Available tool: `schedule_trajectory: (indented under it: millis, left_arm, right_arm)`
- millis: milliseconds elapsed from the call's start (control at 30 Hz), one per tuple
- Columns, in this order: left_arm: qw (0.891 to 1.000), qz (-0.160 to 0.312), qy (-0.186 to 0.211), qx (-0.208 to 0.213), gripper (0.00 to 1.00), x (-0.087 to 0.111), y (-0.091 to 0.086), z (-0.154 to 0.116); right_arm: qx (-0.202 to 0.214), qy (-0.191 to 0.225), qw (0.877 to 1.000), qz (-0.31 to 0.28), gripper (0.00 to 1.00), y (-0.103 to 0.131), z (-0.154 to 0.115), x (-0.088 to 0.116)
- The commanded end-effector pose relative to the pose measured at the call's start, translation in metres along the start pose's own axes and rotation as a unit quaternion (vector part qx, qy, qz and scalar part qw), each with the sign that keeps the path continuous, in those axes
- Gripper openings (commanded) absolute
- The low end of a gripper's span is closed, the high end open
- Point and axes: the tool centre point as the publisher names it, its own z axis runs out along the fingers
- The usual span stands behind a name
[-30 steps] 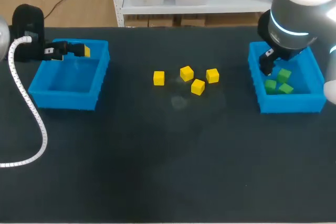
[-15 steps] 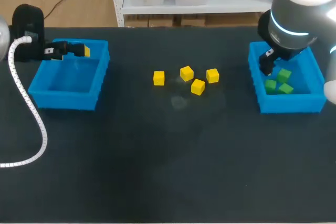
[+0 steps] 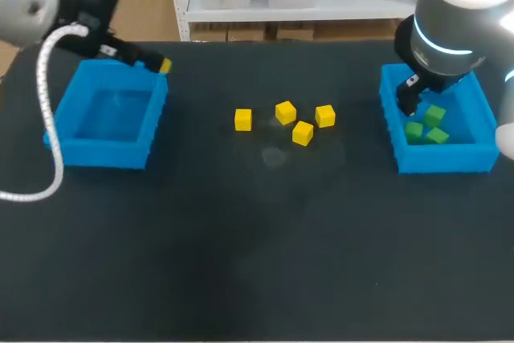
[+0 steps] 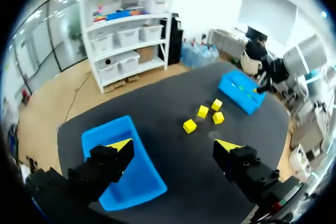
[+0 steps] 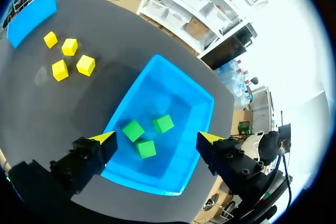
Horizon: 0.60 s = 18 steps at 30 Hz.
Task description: Put the green cubes in the right bin and the yellow cubes in the left bin.
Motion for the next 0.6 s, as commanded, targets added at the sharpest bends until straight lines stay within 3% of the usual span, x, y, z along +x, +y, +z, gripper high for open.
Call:
schedule_trajectory:
  millis: [33,167,400,600]
  left_arm:
    - [0.979,0.07,0.186,0.037,1.0,-0.031,-0.002,0.043]
    - [0.97,0.049,0.234,0.048,1.0,-0.035,-0.005,0.07]
    - [0.962,0.027,0.267,0.05,1.0,-0.038,-0.014,0.103]
    - [0.949,0.024,0.306,0.066,1.0,-0.03,-0.032,0.128]
  right_arm:
    - [0.001,-0.002,1.0,0.001,1.0,0.0,0.0,0.001]
    - [0.001,-0.002,1.0,0.001,1.0,0.0,0.0,0.001]
    - [0.001,-0.002,1.0,0.001,1.0,0.0,0.0,0.001]
    - [0.001,-0.002,1.0,0.001,1.0,0.0,0.0,0.001]
